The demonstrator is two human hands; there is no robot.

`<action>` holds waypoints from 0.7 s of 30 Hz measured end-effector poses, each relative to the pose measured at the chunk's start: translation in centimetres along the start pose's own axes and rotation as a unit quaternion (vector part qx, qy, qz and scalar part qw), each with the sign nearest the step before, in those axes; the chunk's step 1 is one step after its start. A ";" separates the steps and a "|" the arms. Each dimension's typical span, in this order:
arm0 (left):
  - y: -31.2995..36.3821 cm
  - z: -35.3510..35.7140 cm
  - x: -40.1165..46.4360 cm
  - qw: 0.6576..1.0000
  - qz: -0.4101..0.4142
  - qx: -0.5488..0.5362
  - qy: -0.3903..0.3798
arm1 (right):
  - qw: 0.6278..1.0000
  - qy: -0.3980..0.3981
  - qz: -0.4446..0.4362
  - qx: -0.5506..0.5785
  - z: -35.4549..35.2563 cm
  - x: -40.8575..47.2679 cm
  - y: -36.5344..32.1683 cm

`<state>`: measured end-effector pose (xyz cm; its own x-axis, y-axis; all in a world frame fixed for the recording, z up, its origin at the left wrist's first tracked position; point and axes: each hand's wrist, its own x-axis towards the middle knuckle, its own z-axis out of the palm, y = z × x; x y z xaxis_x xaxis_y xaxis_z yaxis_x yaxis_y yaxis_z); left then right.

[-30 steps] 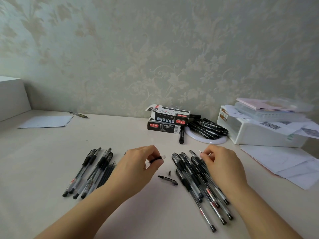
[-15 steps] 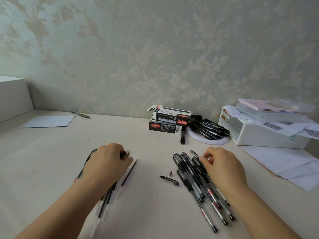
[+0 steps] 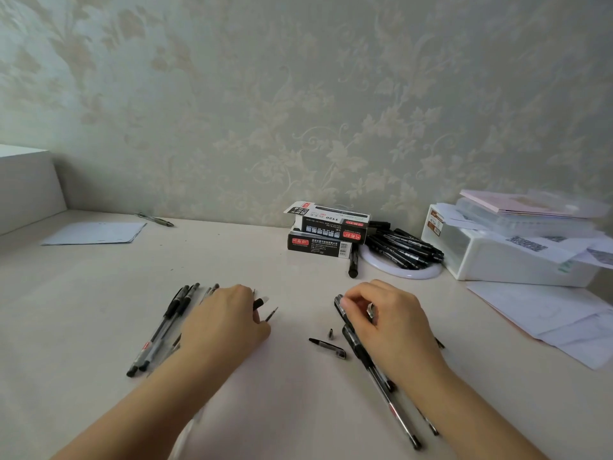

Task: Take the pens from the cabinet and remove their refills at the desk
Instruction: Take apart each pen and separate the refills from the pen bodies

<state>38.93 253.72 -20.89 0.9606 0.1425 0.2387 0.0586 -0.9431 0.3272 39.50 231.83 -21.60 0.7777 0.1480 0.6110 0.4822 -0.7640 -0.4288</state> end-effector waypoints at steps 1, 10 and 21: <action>0.2 -0.1 0.0 1.000 0.006 -0.023 0.010 | 0.999 0.001 0.013 0.035 0.1 0.0 -0.2; 2.9 -0.2 -1.1 0.940 0.187 -0.287 0.009 | 0.892 -0.128 0.178 0.395 0.3 -0.4 -2.4; 2.4 0.5 -0.9 0.948 0.221 -0.227 -0.046 | 0.858 0.057 0.273 0.430 -0.2 0.8 -0.1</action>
<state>38.39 251.19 -20.80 0.8854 -0.2822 0.3695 -0.4568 -0.6756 0.5786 39.98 231.90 -20.94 0.9615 -0.1856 0.2025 0.2158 0.0543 -0.9749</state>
